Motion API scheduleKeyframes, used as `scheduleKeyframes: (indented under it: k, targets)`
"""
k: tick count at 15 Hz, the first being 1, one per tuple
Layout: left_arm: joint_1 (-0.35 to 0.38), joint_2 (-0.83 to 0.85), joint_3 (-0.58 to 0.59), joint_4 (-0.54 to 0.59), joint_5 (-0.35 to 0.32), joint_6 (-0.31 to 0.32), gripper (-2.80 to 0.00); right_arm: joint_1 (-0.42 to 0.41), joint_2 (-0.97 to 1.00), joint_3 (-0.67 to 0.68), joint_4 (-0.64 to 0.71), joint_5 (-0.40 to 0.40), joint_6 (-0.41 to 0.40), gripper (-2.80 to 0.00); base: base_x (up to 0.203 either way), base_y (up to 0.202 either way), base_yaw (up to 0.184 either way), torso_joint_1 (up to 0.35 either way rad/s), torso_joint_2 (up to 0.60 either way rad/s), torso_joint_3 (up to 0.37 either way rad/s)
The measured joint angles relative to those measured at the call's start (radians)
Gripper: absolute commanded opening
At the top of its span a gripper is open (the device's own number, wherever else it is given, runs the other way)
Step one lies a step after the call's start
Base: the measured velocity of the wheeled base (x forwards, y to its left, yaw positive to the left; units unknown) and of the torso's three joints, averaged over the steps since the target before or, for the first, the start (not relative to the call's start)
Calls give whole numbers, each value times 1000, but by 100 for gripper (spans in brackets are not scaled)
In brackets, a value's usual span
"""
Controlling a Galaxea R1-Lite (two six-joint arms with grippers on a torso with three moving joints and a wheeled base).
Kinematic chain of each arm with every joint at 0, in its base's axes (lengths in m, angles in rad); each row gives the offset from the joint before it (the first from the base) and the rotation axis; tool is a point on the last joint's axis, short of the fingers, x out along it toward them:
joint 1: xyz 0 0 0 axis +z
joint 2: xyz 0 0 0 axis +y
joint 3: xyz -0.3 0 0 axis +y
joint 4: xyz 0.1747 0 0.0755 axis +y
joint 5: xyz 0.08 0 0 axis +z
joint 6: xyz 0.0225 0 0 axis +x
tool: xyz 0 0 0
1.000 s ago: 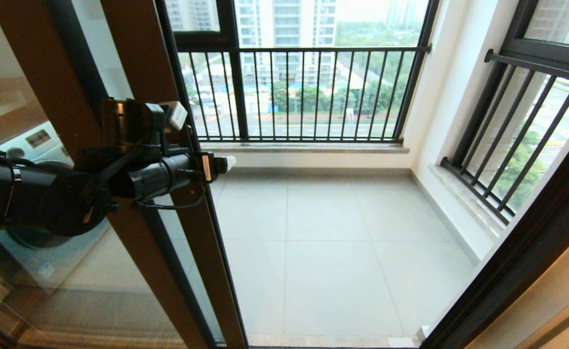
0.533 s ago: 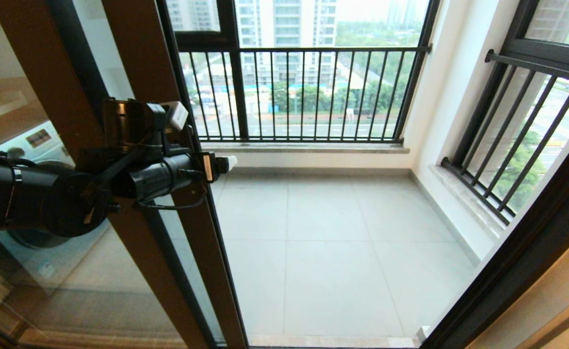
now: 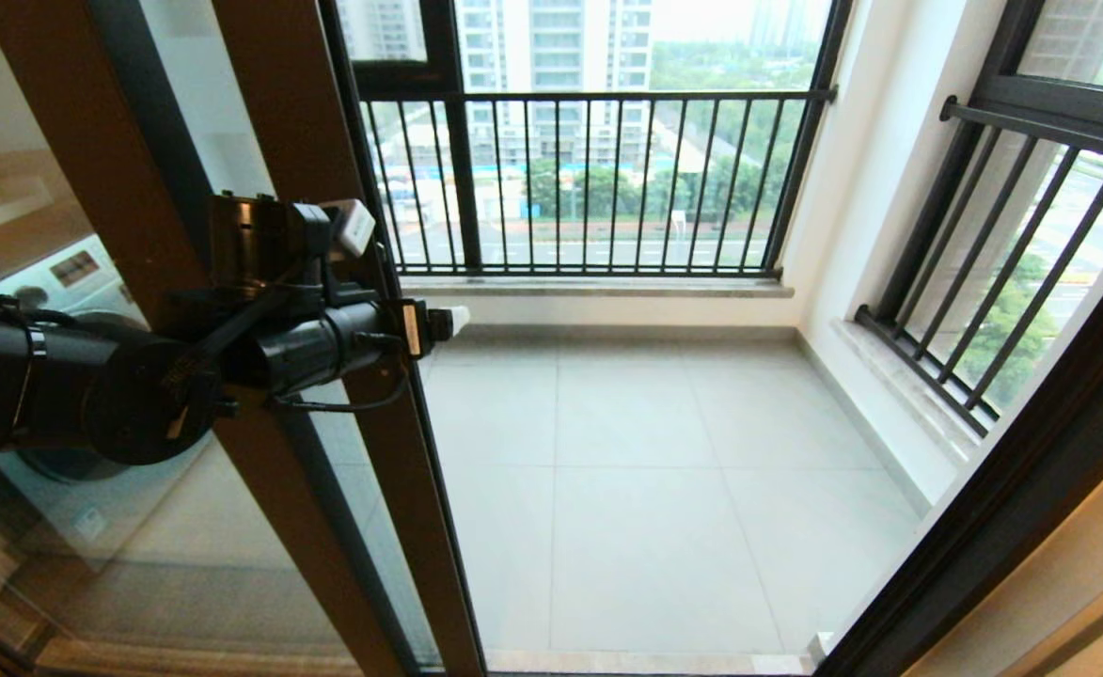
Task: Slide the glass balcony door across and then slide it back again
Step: Close the slid door
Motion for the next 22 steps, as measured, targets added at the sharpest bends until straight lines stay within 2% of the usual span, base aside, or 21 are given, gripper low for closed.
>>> scheduleKeyframes:
  k: [14,19,22]
  targets:
    - [-34,7,6,-5,0,-14,0,0,0,0,0,0,0,-280,0,0,0,0,0,0]
    - [-29,-11,8,1,9,-10,0,0,0,0,0,0,0,-280,0,0,0,0,0,0]
    - [-4,-23,5,1,36,-3,0,0,0,0,0,0,0,-280,0,0,0,0,0,0]
